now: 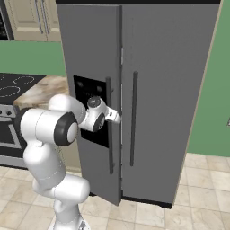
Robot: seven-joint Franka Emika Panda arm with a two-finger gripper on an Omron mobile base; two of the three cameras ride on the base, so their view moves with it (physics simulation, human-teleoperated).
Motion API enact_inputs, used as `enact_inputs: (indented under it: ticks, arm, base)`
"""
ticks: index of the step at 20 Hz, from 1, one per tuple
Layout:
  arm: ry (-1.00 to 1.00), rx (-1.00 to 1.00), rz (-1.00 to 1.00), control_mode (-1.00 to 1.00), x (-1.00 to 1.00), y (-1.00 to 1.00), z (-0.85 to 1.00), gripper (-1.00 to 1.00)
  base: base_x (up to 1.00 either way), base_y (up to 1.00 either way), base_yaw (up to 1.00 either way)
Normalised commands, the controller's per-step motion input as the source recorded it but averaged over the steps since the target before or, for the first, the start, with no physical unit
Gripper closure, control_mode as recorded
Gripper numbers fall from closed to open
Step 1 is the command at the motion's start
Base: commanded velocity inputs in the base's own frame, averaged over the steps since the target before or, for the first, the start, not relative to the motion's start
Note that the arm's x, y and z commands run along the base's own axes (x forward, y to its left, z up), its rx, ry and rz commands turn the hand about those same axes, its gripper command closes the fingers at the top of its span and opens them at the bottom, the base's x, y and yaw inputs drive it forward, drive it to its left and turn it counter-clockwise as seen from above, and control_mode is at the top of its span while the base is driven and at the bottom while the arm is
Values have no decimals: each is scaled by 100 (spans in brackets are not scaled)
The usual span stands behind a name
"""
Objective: Store the kebab skewer in the freezer for long-term storage. Close the freezer door after placing the cooked food.
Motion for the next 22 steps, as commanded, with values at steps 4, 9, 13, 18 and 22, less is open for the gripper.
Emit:
enact_inputs:
  ticks: [4, 9, 13, 18, 22]
  arm:
    - [-1, 0, 0, -100, 28, -1, 15, -100]
    - [-7, 0, 2, -100, 36, -5, 8, -100]
    - [-10, 1, 5, -100, 42, -19, 4, -100]
    - [-8, 0, 5, -100, 47, -22, 2, -100]
    - [-7, 0, 7, -100, 49, -24, 4, -100]
  base:
    - [0, 0, 0]
    - [0, 0, 0]
    - [0, 0, 0]
    - [0, 0, 0]
    - [0, 0, 0]
